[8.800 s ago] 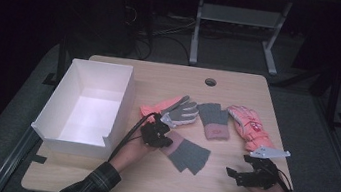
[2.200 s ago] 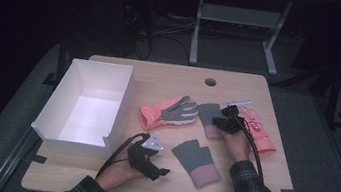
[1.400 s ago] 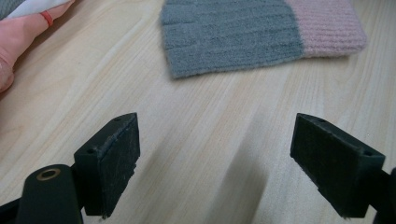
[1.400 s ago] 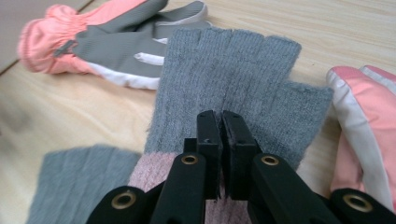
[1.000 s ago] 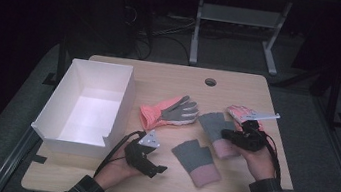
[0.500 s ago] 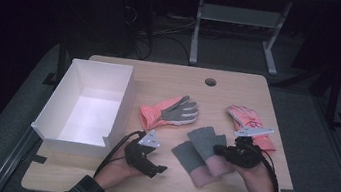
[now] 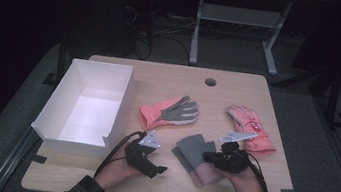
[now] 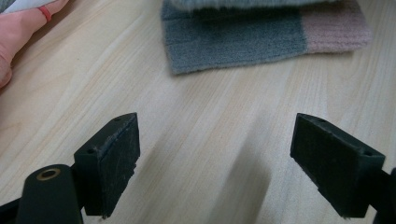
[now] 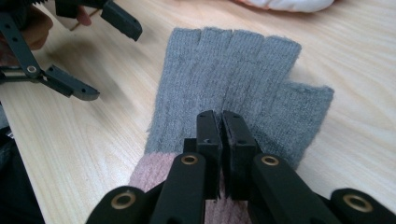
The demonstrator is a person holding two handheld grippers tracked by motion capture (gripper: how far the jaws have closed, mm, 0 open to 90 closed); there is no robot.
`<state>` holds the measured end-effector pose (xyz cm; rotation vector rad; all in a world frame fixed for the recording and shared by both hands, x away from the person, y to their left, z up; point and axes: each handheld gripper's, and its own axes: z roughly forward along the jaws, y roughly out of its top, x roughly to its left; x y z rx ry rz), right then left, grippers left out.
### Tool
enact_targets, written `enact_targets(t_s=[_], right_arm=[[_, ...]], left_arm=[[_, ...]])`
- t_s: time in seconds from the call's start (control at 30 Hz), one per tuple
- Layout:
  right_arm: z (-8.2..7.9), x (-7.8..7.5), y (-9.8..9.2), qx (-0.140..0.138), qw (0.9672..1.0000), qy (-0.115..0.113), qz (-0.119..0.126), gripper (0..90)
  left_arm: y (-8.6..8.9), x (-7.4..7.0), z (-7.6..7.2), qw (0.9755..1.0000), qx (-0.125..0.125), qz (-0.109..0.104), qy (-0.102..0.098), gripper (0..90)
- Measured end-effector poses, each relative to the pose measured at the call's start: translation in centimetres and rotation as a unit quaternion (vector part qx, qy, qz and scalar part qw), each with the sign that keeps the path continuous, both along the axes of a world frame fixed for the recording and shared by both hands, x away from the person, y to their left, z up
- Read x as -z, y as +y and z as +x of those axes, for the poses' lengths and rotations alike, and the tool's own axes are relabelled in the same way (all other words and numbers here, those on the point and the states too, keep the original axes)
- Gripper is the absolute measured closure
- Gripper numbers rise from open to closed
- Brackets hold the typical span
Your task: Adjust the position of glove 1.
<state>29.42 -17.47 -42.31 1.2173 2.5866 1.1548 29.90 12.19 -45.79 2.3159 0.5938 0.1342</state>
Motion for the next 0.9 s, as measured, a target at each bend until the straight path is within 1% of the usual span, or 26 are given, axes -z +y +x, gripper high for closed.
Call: enact_targets(t_s=[0.07, 0.13, 0.17, 0.23, 0.27, 0.3, 0.33, 0.4, 0.43, 0.47, 0.57, 0.63, 0.67, 0.7, 0.73, 0.77, 0.8, 0.83, 0.87, 0.9], right_arm=[[0.0, 0.2, 0.2, -0.005, 1.0000, 0.000, -0.002, 86.7], [0.0, 0.3, 0.5, -0.006, 1.0000, -0.002, -0.004, 86.7], [0.0, 0.4, 0.6, -0.005, 1.0000, 0.001, -0.003, 86.7], [0.0, 0.6, 0.7, -0.009, 0.9999, 0.000, -0.007, 86.7], [0.0, 0.6, 0.8, -0.009, 0.9999, 0.001, -0.009, 86.7], [0.0, 0.7, 0.9, -0.007, 0.9999, 0.007, -0.014, 86.7], [0.1, 0.9, 1.0, -0.008, 0.9999, 0.005, -0.014, 86.7], [0.1, 0.9, 1.0, -0.008, 0.9998, 0.007, -0.015, 86.7], [0.1, 1.0, 1.1, -0.007, 0.9998, 0.007, -0.019, 86.7], [0.2, 1.3, 1.3, -0.006, 0.9997, 0.007, -0.025, 86.6], [0.2, 1.7, 1.6, -0.007, 0.9995, 0.012, -0.028, 86.4], [0.3, 1.9, 1.8, -0.007, 0.9994, 0.014, -0.033, 86.1], [0.2, 2.0, 1.8, -0.008, 0.9992, 0.012, -0.038, 83.8], [0.2, 2.0, 1.8, -0.008, 0.9992, 0.012, -0.038, 83.8], [0.2, 1.9, 1.7, -0.008, 0.9993, 0.008, -0.035, 80.8], [0.1, 1.5, 1.4, -0.006, 0.9996, -0.004, -0.026, 75.2], [0.1, 1.5, 1.4, -0.006, 0.9996, -0.004, -0.026, 75.2], [0.1, 1.0, 1.0, 0.000, 0.9998, -0.012, -0.016, 73.2], [0.1, 0.5, 0.1, 0.008, 0.9996, -0.028, -0.004, 76.5], [0.1, 0.5, 0.1, 0.008, 0.9996, -0.028, -0.004, 76.5]], left_arm=[[0.0, 0.0, 0.0, 1.0000, 0.004, 0.004, -0.001, 15.4], [-0.1, 0.0, 0.0, 1.0000, 0.002, 0.001, 0.001, 15.4], [-0.1, 0.0, -0.1, 1.0000, 0.002, 0.001, 0.001, 15.4], [-0.2, 0.0, -0.1, 1.0000, 0.003, 0.003, 0.002, 15.4], [-0.2, 0.0, 0.0, 0.9999, 0.007, 0.007, 0.002, 15.4], [-0.2, 0.0, 0.0, 0.9999, 0.008, 0.008, 0.002, 15.4], [-0.2, 0.0, 0.0, 0.9999, 0.008, 0.009, 0.001, 15.4], [-0.3, 0.1, -0.1, 1.0000, 0.005, 0.006, 0.002, 15.4], [-0.2, 0.1, -0.1, 0.9999, 0.009, 0.010, 0.001, 15.4], [-0.2, 0.0, -0.1, 0.9999, 0.009, 0.010, 0.000, 15.4], [-0.2, 0.1, -0.1, 0.9999, 0.007, 0.008, 0.001, 15.4], [-0.3, 0.1, -0.1, 0.9999, 0.009, 0.009, 0.000, 15.4], [-0.3, 0.1, -0.1, 0.9999, 0.011, 0.011, -0.004, 15.4], [-0.3, 0.1, -0.1, 0.9999, 0.011, 0.011, -0.003, 15.4], [-0.3, 0.0, 0.0, 0.9998, 0.015, 0.016, -0.004, 15.4], [-0.3, 0.0, -0.1, 0.9998, 0.014, 0.015, -0.003, 15.5], [-0.3, 0.0, -0.2, 0.9999, 0.008, 0.009, 0.001, 15.5], [-0.3, 0.0, -0.2, 1.0000, 0.004, 0.004, 0.002, 15.7], [-0.1, -0.1, -0.1, 1.0000, 0.005, 0.002, 0.002, 20.0], [-0.1, -0.1, -0.1, 1.0000, 0.005, 0.002, 0.002, 22.4]])
